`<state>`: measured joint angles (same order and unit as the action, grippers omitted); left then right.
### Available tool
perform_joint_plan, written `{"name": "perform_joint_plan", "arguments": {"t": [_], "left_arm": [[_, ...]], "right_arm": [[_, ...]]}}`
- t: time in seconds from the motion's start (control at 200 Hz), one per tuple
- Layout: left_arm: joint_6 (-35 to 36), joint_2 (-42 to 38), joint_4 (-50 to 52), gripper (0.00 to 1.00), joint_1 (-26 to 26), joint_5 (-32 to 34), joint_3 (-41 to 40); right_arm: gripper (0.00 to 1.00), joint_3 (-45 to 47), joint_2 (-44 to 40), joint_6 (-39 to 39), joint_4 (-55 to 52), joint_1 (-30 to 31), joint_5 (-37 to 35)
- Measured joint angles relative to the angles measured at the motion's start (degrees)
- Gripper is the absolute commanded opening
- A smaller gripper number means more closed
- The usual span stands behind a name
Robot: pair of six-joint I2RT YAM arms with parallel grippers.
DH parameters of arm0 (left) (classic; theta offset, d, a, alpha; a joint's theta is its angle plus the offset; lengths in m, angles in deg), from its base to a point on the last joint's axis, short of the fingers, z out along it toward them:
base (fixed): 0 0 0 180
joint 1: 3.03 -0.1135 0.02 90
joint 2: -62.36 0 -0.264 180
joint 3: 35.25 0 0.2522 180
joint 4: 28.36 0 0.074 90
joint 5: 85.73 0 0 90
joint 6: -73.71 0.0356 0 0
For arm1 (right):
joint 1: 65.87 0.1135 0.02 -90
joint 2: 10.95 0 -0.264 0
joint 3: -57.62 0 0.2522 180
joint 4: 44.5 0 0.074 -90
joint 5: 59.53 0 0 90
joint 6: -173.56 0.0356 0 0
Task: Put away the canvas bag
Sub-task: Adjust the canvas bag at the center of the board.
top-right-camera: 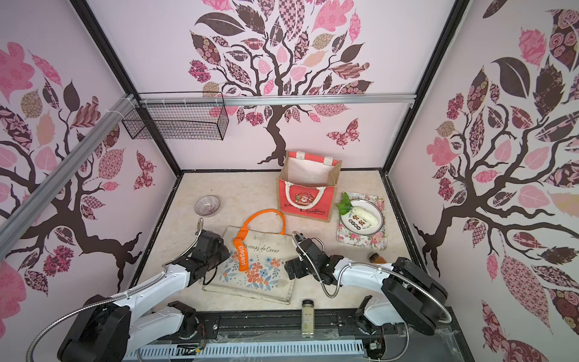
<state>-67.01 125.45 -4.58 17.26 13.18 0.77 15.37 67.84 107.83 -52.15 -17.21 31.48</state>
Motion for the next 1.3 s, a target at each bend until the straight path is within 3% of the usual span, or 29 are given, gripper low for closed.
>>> {"name": "perform_joint_plan", "arguments": {"t": [0.195, 0.33, 0.435, 0.635, 0.765, 0.87, 1.085, 1.211, 1.301], "left_arm": [[-0.42, -6.40, -12.41, 0.46, -0.11, -8.76, -5.18], [-0.61, -4.59, -19.91, 0.79, -0.11, -12.76, -5.51], [-0.33, 1.16, -25.73, 0.82, 0.02, -14.82, -5.51], [-0.22, 10.97, -34.14, 0.69, 1.90, -16.83, -6.03], [-2.14, 14.73, -42.23, 0.31, 3.96, -19.32, -6.43], [-5.40, 16.55, -47.30, 0.09, 4.68, -20.04, -7.50], [-9.53, 16.48, -48.50, 0.04, 4.20, -19.54, -7.23], [-11.54, 19.21, -50.05, 0.10, 3.85, -19.50, -4.74], [-15.41, 22.25, -52.98, 0.03, 2.91, -18.67, -3.43]], "right_arm": [[0.96, -0.63, 3.23, 0.09, 3.63, 0.02, -0.11], [0.96, -0.61, 3.67, -0.02, 4.70, 0.02, -0.13], [0.96, -0.59, 3.67, -0.09, 4.87, 0.02, -0.33], [0.96, -0.37, 3.65, -0.46, 5.11, 0.02, -0.46], [0.96, -0.15, 3.67, -1.09, 5.49, 0.02, -1.01], [0.95, -0.35, 4.39, -1.57, 5.73, 0.02, -2.34], [0.92, -2.84, 7.65, -2.27, 5.86, 0.02, -5.05], [0.92, -3.17, 8.39, -2.67, 6.60, 0.02, -5.42], [0.92, -3.06, 8.59, -2.86, 7.08, 0.02, -5.51]]}}
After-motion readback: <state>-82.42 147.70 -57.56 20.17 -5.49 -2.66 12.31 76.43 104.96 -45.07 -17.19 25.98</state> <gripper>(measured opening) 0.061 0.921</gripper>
